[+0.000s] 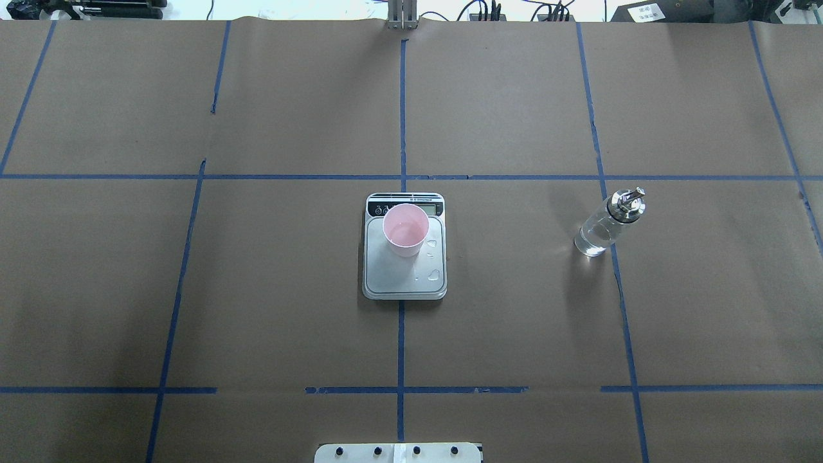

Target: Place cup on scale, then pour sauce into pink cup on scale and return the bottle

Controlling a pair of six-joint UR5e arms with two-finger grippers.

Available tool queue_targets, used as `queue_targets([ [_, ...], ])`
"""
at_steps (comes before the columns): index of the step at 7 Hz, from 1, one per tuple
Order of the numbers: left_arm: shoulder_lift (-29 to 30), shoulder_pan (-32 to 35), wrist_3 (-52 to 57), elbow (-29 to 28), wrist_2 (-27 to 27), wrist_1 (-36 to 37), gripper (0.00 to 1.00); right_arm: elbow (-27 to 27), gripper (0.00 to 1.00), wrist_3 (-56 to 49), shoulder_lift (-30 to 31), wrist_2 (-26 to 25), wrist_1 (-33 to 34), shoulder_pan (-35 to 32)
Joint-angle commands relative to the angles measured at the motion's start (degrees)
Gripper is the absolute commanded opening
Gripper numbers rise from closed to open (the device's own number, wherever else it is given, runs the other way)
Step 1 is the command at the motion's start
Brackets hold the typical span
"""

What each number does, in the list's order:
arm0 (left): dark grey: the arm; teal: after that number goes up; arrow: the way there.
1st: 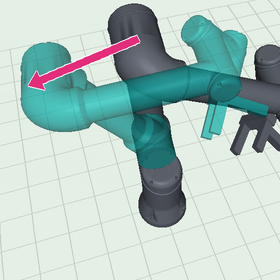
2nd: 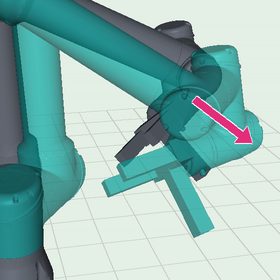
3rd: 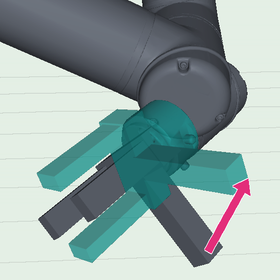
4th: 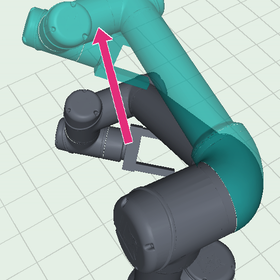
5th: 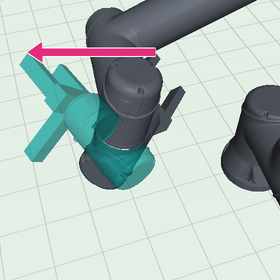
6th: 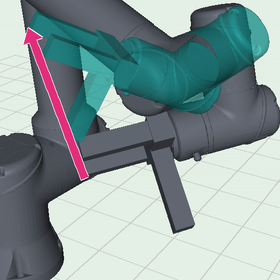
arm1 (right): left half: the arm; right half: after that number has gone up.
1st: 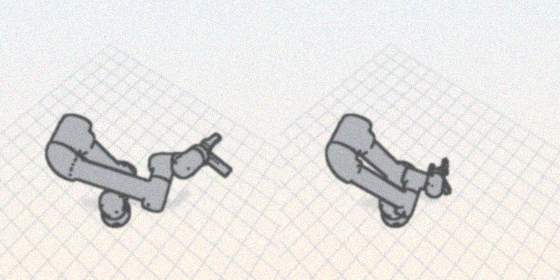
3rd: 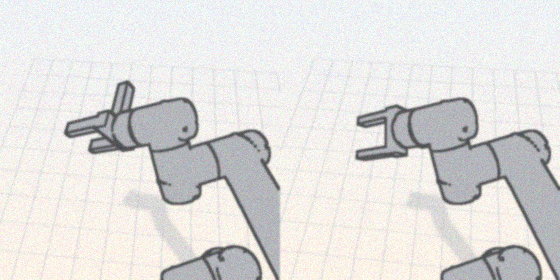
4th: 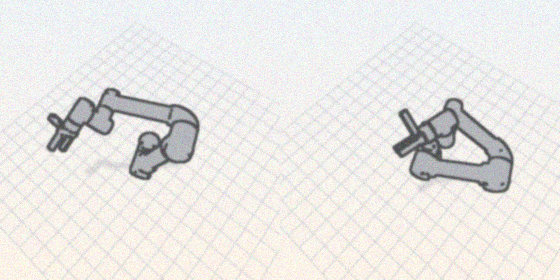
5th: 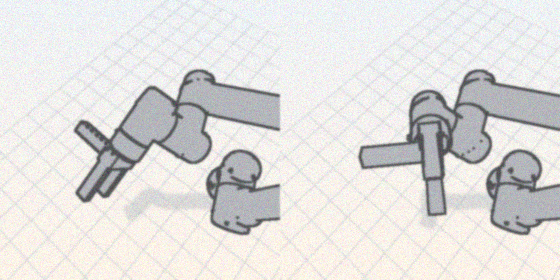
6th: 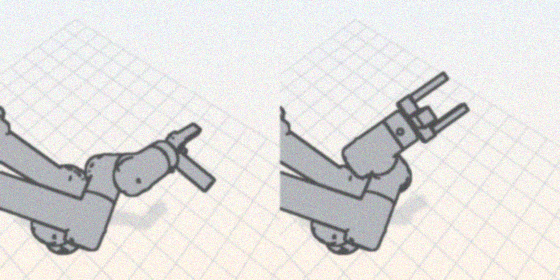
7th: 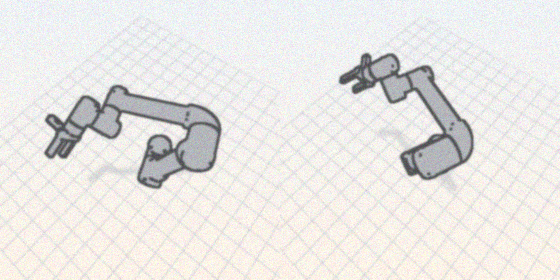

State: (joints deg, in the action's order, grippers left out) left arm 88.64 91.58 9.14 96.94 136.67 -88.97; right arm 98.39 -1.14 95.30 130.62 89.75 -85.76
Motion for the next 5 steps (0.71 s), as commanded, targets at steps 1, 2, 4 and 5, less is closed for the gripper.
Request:
queue_targets([
  [1, 0.04, -0.09, 0.00, 0.00, 0.00, -0.07, 1.00, -0.13, 1.00, 0.08, 0.06, 0.07, 0.08, -0.02],
  [2, 0.13, -0.18, 0.00, -0.09, 0.00, 0.02, 1.00, 0.39, 1.00, 0.17, 0.06, 0.16, 0.08, -0.11],
  [4, 0.22, -0.26, -0.08, 0.00, -0.09, 0.20, 1.00, 0.49, 1.00, 0.08, -0.21, 2.43, 0.78, -3.69],
  [5, 0.22, -0.26, 0.00, 0.00, -0.09, 0.11, 1.00, 0.57, 1.00, 0.08, 0.32, 2.45, 0.69, -5.11],
])
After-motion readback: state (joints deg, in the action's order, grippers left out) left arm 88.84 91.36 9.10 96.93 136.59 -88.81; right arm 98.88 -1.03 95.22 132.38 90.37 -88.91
